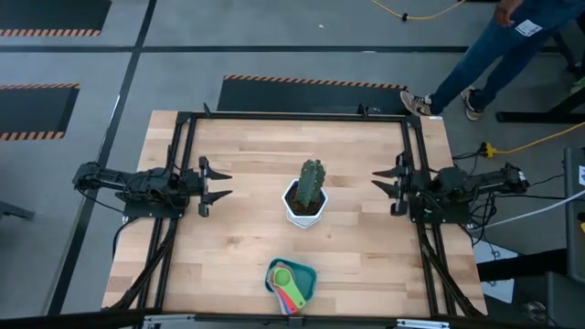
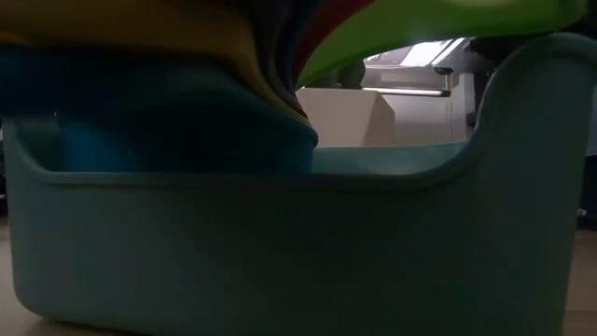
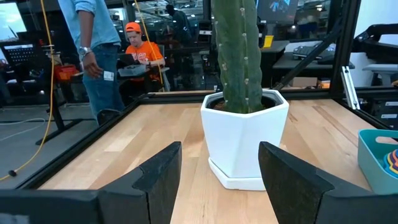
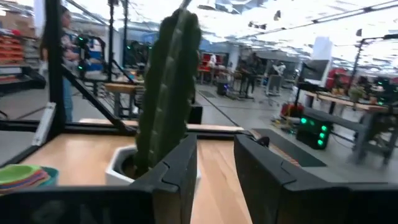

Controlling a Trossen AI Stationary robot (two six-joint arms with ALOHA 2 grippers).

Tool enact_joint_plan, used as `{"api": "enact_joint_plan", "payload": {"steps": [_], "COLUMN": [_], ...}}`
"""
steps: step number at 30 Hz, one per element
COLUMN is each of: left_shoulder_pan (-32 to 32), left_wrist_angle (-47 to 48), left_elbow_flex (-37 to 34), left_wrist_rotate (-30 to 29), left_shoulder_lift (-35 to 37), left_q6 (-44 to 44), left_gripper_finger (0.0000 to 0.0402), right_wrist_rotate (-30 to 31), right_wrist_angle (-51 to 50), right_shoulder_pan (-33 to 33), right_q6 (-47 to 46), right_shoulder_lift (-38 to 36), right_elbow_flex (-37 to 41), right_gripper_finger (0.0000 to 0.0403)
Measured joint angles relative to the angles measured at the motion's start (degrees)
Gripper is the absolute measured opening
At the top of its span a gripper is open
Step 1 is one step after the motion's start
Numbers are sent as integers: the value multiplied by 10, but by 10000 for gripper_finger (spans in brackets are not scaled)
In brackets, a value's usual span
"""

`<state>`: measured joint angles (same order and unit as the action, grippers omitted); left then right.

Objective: Nest measuring cups in basket
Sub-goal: Return to Home Position

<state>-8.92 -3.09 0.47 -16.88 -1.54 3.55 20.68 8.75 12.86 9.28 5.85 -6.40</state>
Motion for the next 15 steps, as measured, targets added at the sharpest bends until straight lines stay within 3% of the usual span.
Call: {"api": "enact_joint_plan", "payload": {"steps": [15], "left_shoulder_pan": [0], "left_wrist_angle": [0], "left_elbow_flex": [0], "left_wrist_rotate": [0], "left_shoulder_lift": [0], "left_q6": [0], "left_gripper_finger": [207], "right_wrist_rotate": [-83], "right_wrist_angle": [-113], "right_shoulder_pan": [-86], "right_q6": [-76], "right_shoulder_lift": [0], "right_elbow_flex": [12], "right_gripper_finger": [113]}}
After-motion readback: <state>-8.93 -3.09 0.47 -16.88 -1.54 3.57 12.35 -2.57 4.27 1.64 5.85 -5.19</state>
